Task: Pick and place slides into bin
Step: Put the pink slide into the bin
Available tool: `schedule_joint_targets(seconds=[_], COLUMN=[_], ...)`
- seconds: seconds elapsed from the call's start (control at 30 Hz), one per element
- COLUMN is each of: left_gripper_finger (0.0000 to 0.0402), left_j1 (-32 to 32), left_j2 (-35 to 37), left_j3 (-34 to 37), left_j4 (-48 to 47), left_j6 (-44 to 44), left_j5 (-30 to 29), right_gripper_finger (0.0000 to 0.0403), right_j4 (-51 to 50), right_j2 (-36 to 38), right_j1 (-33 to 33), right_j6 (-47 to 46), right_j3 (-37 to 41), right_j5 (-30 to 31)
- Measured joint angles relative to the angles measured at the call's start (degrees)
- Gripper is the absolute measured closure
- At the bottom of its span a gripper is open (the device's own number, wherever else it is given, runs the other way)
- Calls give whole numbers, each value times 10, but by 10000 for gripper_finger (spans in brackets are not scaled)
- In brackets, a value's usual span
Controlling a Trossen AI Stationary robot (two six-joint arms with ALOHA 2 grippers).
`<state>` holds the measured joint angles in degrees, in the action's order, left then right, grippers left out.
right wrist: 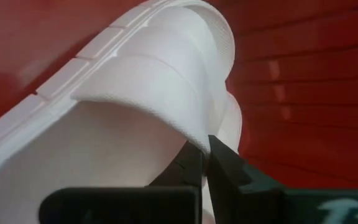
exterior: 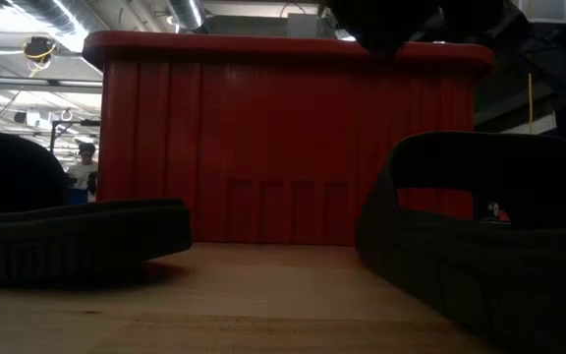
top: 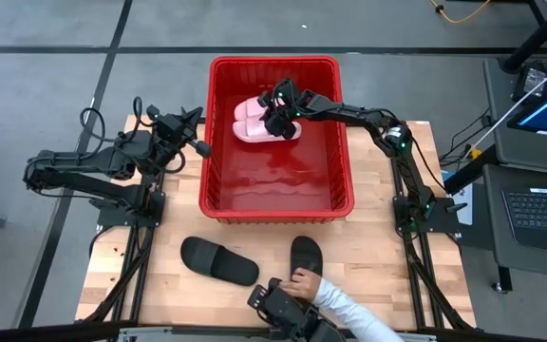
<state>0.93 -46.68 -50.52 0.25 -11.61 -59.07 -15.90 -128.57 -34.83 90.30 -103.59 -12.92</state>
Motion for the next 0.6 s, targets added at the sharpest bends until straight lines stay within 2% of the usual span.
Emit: schedule_joint_targets(seconds=[0.43,0.6], left_gripper_finger=[400,399], left_j1=[0,0], left_j2=[0,0], left_j3=[0,0], left_j4=[0,0], left_j6=[4,4], left_j5=[0,0], right_gripper_finger=[392,366], right_j4=[-39,-40], right_j2=[0,0], right_j1=[-23,-23], right_j6=[-1,-23], right_j3=[-1,-1], right_j5=[17,18])
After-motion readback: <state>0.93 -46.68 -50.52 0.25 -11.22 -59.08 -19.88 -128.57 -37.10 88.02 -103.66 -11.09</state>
